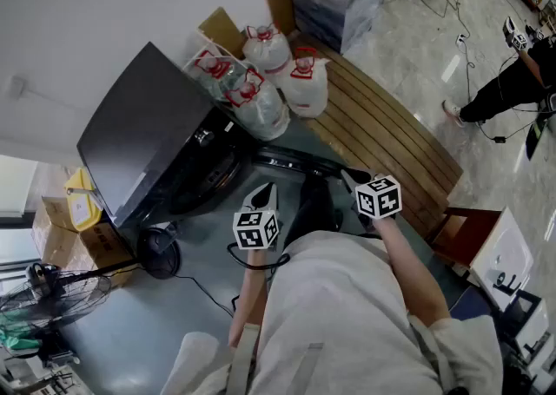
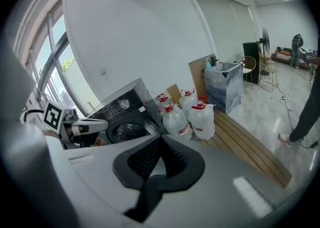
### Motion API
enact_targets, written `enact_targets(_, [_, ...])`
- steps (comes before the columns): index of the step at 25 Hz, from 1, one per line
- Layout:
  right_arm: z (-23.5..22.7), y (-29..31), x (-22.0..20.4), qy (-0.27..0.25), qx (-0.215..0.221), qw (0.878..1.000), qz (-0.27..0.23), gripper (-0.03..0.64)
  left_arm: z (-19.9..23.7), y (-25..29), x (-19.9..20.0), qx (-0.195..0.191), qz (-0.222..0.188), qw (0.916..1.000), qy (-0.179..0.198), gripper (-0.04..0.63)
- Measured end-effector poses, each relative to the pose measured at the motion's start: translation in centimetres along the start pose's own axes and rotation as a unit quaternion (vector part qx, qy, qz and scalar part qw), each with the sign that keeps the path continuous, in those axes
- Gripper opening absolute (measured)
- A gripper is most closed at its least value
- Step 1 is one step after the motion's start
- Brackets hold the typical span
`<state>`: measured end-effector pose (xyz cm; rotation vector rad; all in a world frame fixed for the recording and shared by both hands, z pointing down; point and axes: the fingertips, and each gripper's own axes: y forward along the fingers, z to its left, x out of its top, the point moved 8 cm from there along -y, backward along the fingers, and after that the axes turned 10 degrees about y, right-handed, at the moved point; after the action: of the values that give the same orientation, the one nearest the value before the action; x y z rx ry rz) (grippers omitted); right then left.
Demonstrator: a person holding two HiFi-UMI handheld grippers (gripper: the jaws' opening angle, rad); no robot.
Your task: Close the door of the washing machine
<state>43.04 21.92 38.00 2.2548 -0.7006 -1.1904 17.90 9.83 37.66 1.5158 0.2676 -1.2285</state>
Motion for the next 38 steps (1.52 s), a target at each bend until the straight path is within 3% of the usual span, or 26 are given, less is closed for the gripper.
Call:
enact_targets(22, [-0.5,-0.5,-0.9,0.007,0.002,1.0,-0.008,0.0,-0.5,-0.1,-0.3,0.001,-0.004,1.0,0.005,0.006])
enact_targets(38, [0.3,-0.1,-1.5,0.002,0.032,0.999,-0.016,0.002,-0.8,-0.3,-0.9,0.002,-0.006,1.0,0.005,0.006])
